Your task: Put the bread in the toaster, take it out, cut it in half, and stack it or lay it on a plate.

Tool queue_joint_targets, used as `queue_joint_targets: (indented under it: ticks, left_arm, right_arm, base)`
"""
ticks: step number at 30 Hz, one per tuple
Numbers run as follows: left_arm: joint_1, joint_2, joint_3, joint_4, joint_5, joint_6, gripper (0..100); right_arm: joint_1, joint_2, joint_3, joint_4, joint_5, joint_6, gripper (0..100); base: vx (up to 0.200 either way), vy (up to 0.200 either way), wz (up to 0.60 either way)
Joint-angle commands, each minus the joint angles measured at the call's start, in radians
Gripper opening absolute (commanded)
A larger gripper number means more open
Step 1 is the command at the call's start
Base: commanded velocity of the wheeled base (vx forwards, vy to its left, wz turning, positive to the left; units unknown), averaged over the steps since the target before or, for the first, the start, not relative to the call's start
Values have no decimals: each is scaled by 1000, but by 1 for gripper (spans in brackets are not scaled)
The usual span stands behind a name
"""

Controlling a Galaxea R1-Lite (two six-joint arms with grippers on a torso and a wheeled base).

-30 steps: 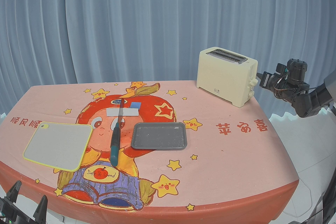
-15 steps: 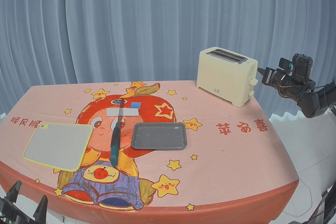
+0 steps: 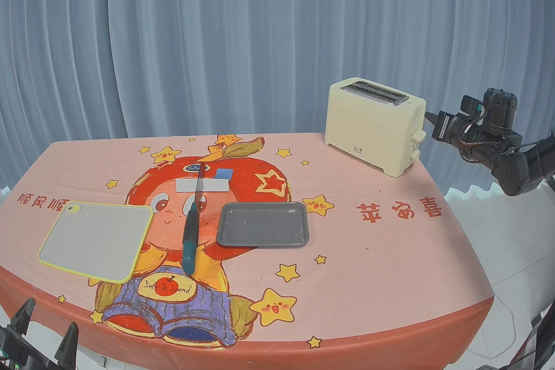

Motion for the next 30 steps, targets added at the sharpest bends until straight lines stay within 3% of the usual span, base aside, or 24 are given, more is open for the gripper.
queue_joint_targets:
  ticks: [1,30]
  left_arm:
    - [0,0,18,-1,0,0,100]
    - [0,0,18,-1,0,0,100]
  right_arm:
    - [2,-3,4,-1,1,-1,0]
    - [60,-120,122,-1,2,-20,0]
  base:
    - [0,0,0]
    - [0,0,0]
